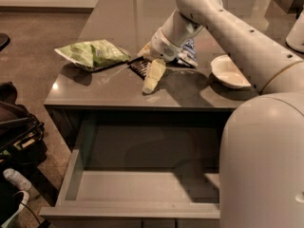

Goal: Place rxbar chocolate into top drawer

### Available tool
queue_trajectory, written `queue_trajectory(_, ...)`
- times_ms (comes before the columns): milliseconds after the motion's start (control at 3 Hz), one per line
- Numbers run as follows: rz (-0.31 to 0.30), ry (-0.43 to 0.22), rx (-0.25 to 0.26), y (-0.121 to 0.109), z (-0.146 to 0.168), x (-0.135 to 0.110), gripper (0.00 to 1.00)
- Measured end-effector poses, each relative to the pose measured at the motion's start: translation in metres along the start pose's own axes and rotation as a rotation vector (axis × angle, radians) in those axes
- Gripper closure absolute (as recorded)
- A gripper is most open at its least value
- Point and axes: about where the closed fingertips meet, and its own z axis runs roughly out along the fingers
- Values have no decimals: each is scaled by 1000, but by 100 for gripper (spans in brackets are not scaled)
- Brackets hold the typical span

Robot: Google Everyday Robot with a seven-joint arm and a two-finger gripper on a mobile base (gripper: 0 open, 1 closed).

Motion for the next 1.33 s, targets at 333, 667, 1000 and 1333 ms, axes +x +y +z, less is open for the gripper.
queue_trajectory(333,0,0,0,-1,-7,-5,65)
queue_trajectory(667,0,0,0,-1,-14,-10,88)
queue_trajectory(1000,0,0,0,-2,-17,-12,100)
queue_trajectory(1333,0,0,0,-2,-17,-12,100)
